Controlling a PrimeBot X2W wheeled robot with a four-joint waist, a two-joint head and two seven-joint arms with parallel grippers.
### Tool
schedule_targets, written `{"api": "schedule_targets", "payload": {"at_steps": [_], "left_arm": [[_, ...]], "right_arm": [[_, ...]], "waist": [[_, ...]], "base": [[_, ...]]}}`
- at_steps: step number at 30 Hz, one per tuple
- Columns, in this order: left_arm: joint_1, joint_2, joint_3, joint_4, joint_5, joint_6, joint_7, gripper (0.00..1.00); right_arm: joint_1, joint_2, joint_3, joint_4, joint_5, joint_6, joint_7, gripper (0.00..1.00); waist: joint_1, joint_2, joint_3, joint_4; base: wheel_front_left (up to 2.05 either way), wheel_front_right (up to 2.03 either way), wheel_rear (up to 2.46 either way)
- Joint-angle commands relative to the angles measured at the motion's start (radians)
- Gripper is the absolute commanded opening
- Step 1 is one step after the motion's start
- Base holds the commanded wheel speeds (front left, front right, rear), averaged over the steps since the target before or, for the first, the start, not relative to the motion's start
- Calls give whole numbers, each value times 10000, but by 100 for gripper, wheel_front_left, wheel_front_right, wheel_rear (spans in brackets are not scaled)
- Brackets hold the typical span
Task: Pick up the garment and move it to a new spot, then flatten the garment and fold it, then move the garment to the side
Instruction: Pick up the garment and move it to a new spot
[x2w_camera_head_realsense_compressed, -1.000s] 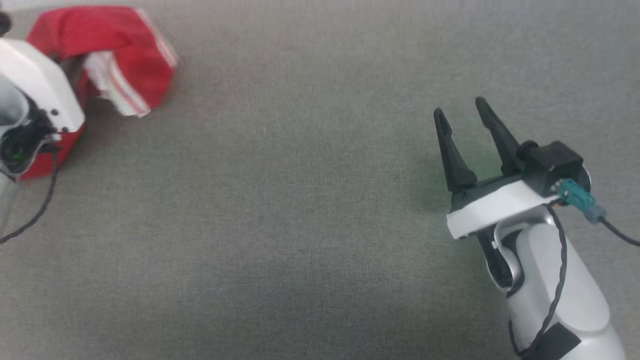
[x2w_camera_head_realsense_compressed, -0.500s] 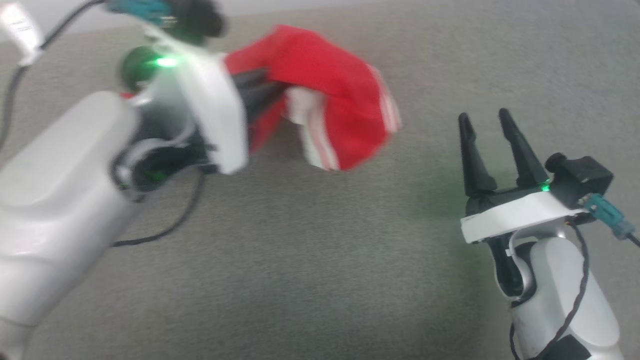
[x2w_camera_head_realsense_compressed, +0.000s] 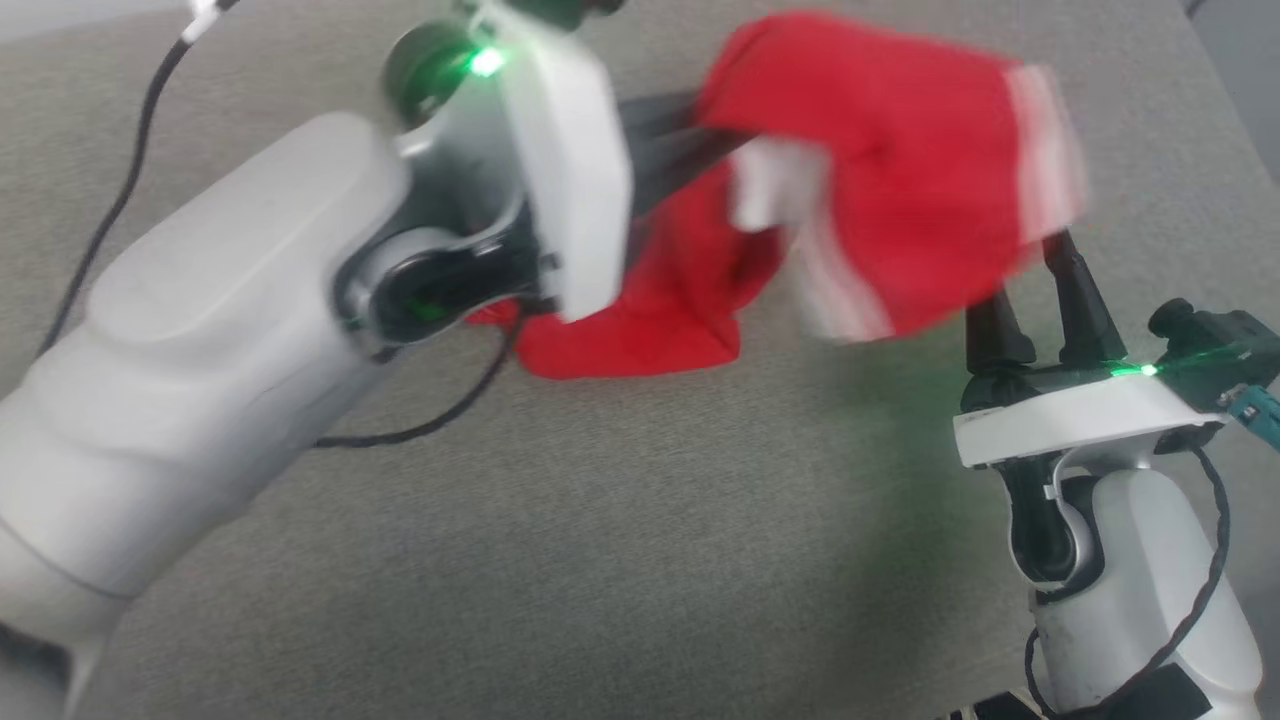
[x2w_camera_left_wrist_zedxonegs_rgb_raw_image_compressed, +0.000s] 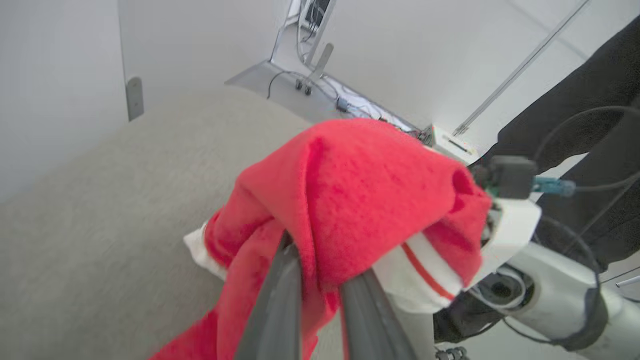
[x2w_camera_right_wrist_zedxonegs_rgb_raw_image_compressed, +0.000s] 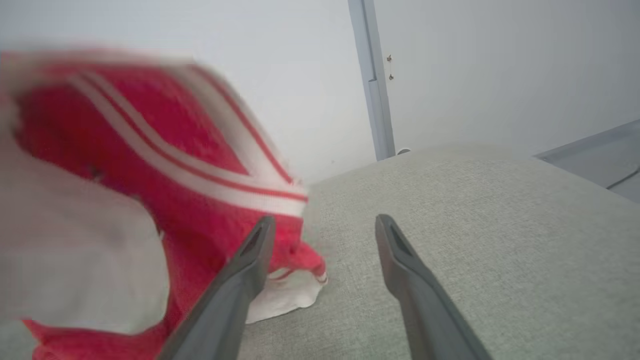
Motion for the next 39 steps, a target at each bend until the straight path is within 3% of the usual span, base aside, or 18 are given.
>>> {"api": "schedule_targets", "payload": {"at_steps": [1, 10, 14, 23, 31, 32, 33, 34, 39], "left_arm": [[215, 334, -134, 210, -192, -14, 133, 0], [308, 2398, -1482, 2345, 553, -12, 1228, 0], [112, 2509, -2004, 3089, 1378, -14, 1153, 0], [518, 2088, -2905, 4253, 3309, 12, 1891, 0], [812, 1825, -2979, 4432, 3282, 21, 1430, 0], [749, 1802, -2961, 4389, 3244, 12, 1234, 46], [690, 1761, -2936, 4339, 3170, 6, 1006, 83], [632, 1741, -2910, 4293, 3067, -14, 768, 100], [535, 1519, -2775, 3970, 2680, -15, -716, 100]], "right_arm": [[89, 35, -30, -33, 108, 2, -26, 100], [109, 34, 14, -35, 392, 2, -26, 100], [73, 30, 29, -51, 411, 2, -26, 100], [-147, 29, 185, -155, 560, 2, -26, 100], [-144, 31, 119, -121, 305, 4, -26, 100], [-118, 28, 101, -109, 214, 4, -26, 100], [-87, 29, 89, -93, 126, 4, -26, 100], [-45, 26, 84, -67, 23, 2, -26, 100], [148, 25, 6, 77, -649, 4, -26, 100]], "waist": [[0, 0, 94, -142], [0, 0, 178, -333], [0, 0, 266, -366], [0, 0, 776, -616], [0, 0, 655, -394], [0, 0, 552, -289], [0, 0, 429, -167], [0, 0, 290, -36], [0, 0, -568, 779]], "base": [[0, 0, 0], [0, 0, 0], [0, 0, 0], [0, 0, 0], [0, 0, 0], [0, 0, 0], [0, 0, 0], [0, 0, 0], [0, 0, 0]]}}
